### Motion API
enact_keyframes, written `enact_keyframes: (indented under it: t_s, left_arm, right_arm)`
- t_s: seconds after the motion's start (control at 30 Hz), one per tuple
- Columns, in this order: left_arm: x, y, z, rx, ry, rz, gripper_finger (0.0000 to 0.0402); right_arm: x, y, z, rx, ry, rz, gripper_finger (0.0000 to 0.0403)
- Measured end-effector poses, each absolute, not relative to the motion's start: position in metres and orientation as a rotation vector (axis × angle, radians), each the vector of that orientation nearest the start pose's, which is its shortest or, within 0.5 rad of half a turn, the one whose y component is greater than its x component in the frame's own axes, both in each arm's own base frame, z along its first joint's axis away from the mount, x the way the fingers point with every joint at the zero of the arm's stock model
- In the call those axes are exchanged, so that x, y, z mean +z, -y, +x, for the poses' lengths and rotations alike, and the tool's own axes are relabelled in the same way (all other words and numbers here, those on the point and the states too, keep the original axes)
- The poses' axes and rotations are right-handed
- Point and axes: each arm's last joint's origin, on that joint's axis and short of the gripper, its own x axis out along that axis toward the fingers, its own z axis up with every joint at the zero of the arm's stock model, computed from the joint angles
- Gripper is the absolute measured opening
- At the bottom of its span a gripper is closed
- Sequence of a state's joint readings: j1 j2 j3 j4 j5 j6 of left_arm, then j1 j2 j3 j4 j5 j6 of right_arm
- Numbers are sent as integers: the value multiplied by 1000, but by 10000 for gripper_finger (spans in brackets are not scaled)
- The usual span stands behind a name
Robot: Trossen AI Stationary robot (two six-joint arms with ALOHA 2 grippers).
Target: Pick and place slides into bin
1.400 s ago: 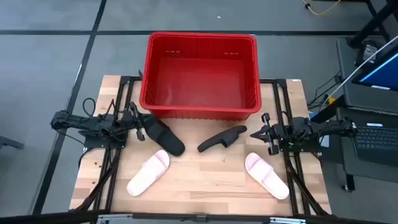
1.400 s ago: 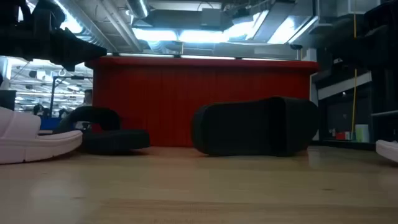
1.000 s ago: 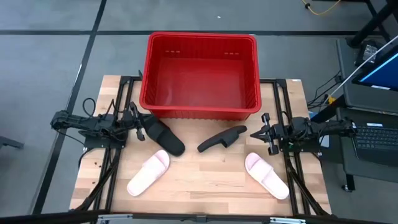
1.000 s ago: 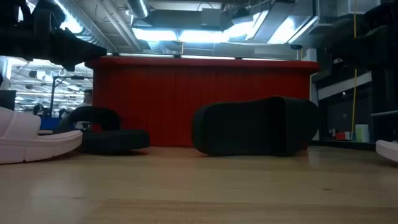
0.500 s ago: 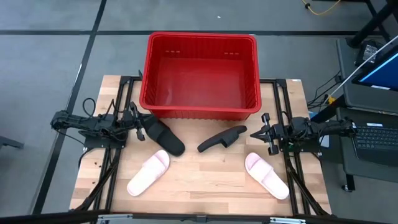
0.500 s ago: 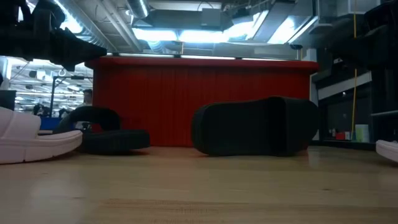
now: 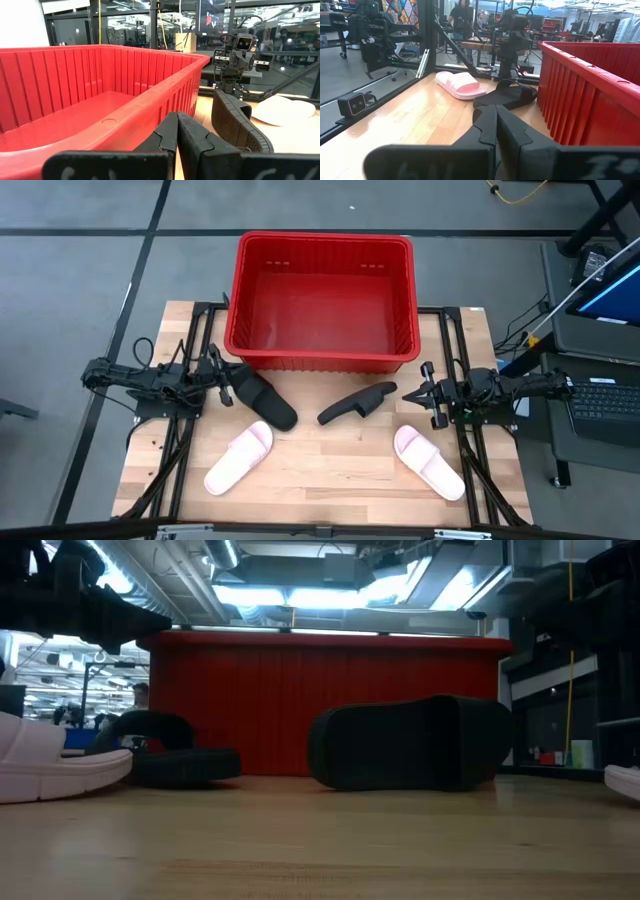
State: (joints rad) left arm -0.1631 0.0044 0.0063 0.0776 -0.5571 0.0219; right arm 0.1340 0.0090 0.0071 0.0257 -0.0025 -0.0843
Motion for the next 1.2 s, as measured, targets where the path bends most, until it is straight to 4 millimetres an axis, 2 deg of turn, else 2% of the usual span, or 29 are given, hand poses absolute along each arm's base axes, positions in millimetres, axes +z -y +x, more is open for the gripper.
enact_keyframes:
  t_s: [0.73,1.0,1.2]
  left_arm:
    - [173,0,94,395,71,-7,4]
    - [172,0,94,395,71,-7,4]
    - [172,0,94,395,71,-7,4]
  right_arm:
    - [168,-13,97,125,34,-89,12]
    - [180,-12,96,110,153,-80,12]
    - [180,-13,96,120,151,6,12]
